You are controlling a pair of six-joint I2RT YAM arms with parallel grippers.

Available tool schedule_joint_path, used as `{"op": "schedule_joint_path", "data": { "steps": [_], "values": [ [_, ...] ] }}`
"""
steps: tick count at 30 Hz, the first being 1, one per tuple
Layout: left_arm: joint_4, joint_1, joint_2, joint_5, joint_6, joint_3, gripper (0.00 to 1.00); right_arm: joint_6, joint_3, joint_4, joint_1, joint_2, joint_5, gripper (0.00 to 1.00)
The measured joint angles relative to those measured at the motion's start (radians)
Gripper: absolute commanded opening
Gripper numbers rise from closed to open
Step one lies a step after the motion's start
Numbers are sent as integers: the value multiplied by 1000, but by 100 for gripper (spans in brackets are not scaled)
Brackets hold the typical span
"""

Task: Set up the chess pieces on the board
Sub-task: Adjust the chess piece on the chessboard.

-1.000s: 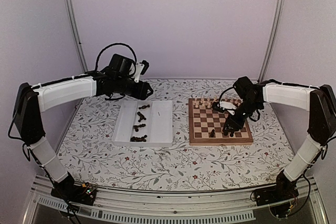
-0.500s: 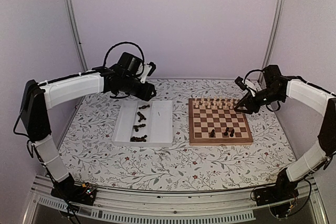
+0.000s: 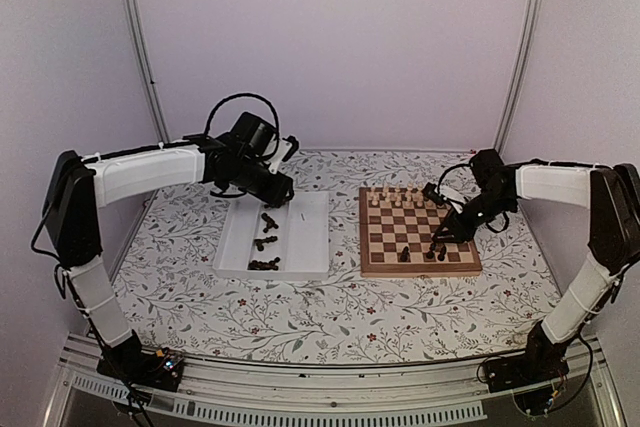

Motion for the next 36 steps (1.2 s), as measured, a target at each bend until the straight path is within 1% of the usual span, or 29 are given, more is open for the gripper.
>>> {"op": "schedule_joint_path", "data": {
  "steps": [4, 15, 20, 28, 36],
  "values": [
    [0, 0, 10, 2, 4, 0, 52, 3, 0, 3, 24, 26, 35, 27],
    [0, 0, 12, 11, 8, -1, 52, 8, 11, 12, 24, 43, 70, 26],
    [0, 0, 12, 17, 11, -1, 52, 0, 50, -1, 24, 84, 97, 26],
    [-1, 0, 27, 32, 13, -1, 51, -82, 140, -92, 24, 157, 138, 26],
    [-4, 0, 31, 35, 14, -1, 51, -154, 157, -185, 27, 197, 152, 25]
  ]
}}
